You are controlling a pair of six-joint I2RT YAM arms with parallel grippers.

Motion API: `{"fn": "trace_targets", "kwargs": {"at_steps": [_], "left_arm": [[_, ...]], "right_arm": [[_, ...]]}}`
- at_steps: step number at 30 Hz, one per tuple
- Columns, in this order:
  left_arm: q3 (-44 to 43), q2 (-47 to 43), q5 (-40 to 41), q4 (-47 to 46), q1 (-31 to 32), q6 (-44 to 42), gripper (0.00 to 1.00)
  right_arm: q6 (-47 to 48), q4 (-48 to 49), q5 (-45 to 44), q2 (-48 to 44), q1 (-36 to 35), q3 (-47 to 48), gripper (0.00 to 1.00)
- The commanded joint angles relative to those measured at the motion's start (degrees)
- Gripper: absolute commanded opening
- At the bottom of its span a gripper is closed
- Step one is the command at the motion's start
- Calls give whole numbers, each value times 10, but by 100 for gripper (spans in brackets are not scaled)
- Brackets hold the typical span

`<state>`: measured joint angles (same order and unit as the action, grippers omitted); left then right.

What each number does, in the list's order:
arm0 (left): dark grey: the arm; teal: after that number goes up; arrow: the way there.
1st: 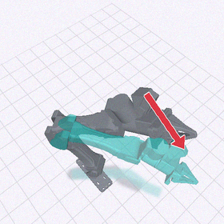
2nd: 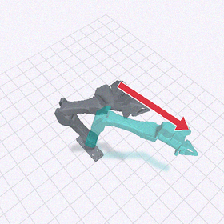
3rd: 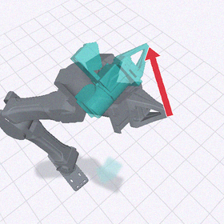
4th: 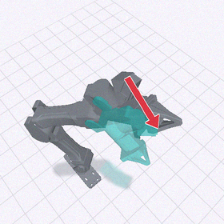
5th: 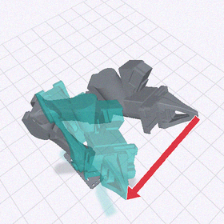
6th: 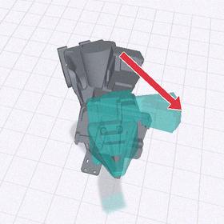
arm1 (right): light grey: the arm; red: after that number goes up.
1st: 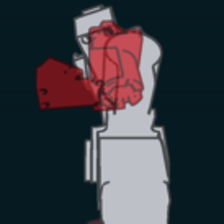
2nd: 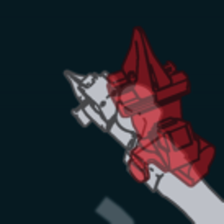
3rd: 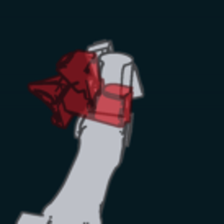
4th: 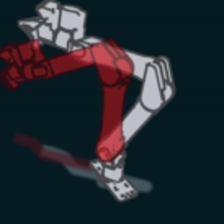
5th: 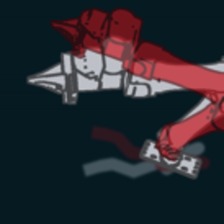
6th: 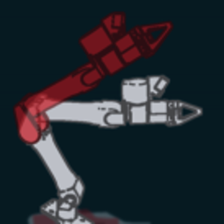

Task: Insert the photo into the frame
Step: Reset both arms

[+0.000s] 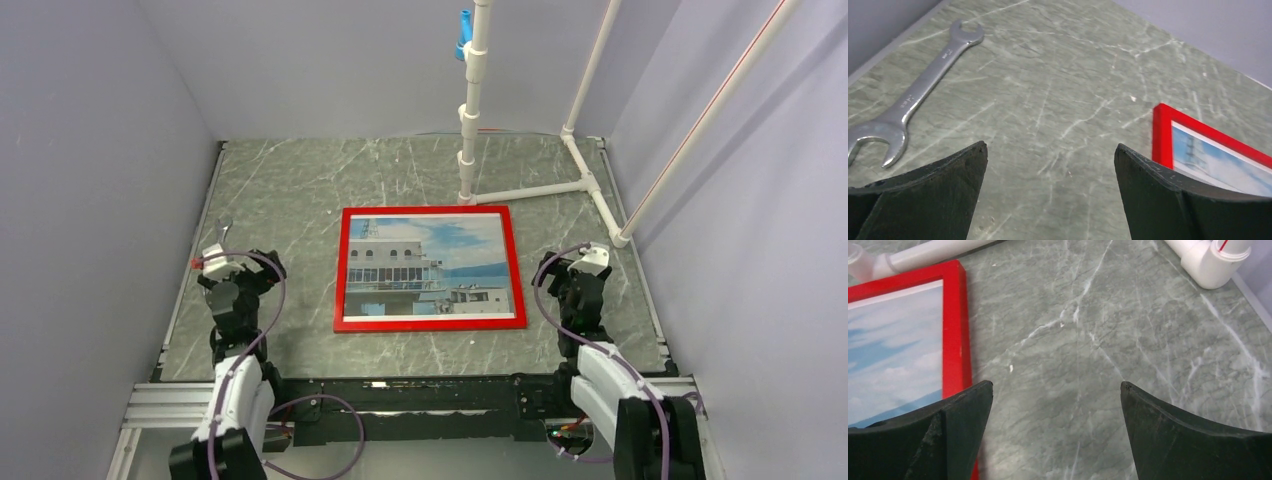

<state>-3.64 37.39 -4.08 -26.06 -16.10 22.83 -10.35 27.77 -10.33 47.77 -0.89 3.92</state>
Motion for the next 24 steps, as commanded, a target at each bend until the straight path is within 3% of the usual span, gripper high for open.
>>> {"fn": "trace_targets", "kwargs": {"at_steps": [1,6,8,11,13,15,17,18,19,20,24], "left_arm": [[8,103,103,-155,37,-80,99],[-13,240,107,-318,57,-129,99],[-39,261,110,-289,56,-140,99],[-24,325,121,-403,64,-153,99],[-65,306,159,-298,93,-164,99],[-80,342,159,-323,110,-191,100],[-89,365,149,-305,134,-218,99],[-79,396,130,-383,138,-242,99],[-74,403,129,-399,144,-258,99],[-83,383,133,-338,151,-255,99],[-89,391,119,-344,154,-267,99]], "right_arm": [[45,196,-25,67,2,5,99],[45,291,-37,181,4,35,99],[52,349,-35,233,7,37,99],[51,418,-31,325,6,46,99],[61,462,-45,369,19,52,99],[51,363,-35,354,20,87,100],[64,377,-43,369,17,97,100],[54,360,-45,361,16,97,100],[51,362,-51,363,16,96,100],[61,384,-56,370,14,94,100],[69,384,-51,369,12,94,100]]}}
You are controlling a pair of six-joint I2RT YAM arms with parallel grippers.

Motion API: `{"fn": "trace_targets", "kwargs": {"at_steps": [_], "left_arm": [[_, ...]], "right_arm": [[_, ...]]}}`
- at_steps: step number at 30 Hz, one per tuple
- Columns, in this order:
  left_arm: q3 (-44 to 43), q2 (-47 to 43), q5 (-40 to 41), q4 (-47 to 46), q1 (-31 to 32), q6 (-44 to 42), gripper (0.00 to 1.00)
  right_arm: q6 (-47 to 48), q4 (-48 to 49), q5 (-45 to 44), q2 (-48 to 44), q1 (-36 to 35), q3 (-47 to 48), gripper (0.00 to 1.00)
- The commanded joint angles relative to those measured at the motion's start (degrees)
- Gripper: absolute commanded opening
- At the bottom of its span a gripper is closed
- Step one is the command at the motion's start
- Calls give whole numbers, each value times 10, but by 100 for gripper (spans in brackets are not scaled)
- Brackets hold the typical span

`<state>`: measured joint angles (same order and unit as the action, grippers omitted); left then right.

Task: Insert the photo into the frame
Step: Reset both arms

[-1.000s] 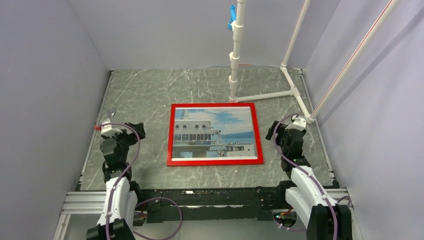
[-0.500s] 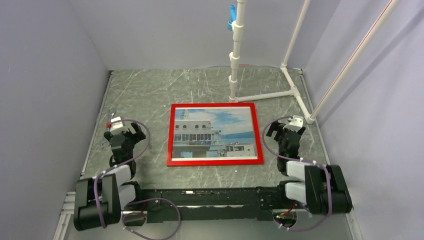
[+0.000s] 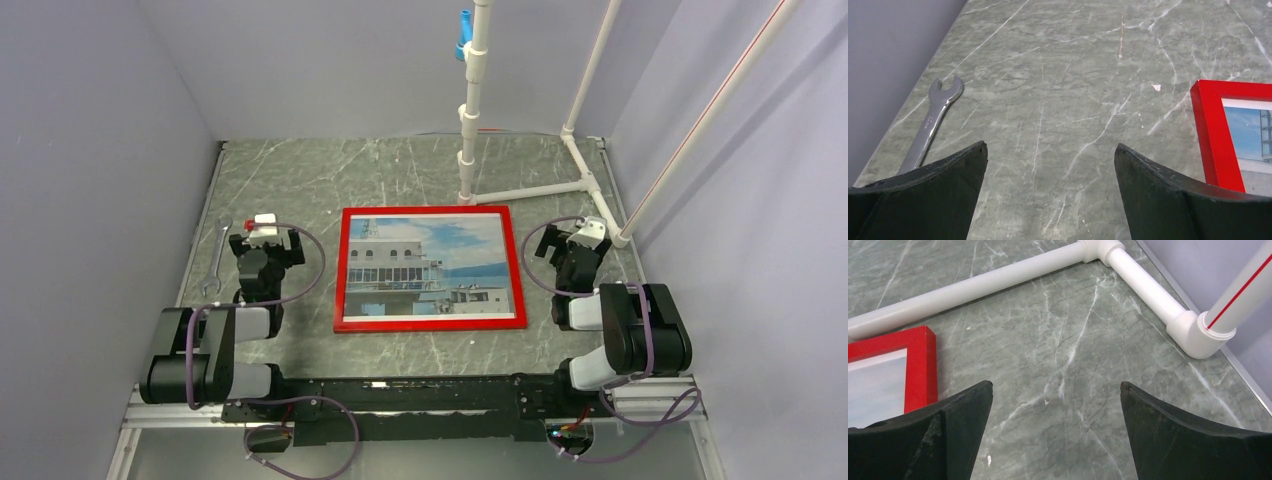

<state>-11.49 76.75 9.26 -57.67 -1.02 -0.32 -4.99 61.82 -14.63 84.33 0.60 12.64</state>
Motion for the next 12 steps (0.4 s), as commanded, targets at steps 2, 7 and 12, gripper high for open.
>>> {"fn": "trace_targets", "kwargs": {"at_steps": [2,7,12], "left_arm": [[-12,-2,-16,-26,3,-37,99],[-12,4,-17,-38,3,-40,99],[-12,6,-20,-39,3,-41,99]], "right_arm": [[15,21,10,3,-3,17,100],[19,25,13,5,-2,15,100],[18,26,14,4,-3,14,100]]}}
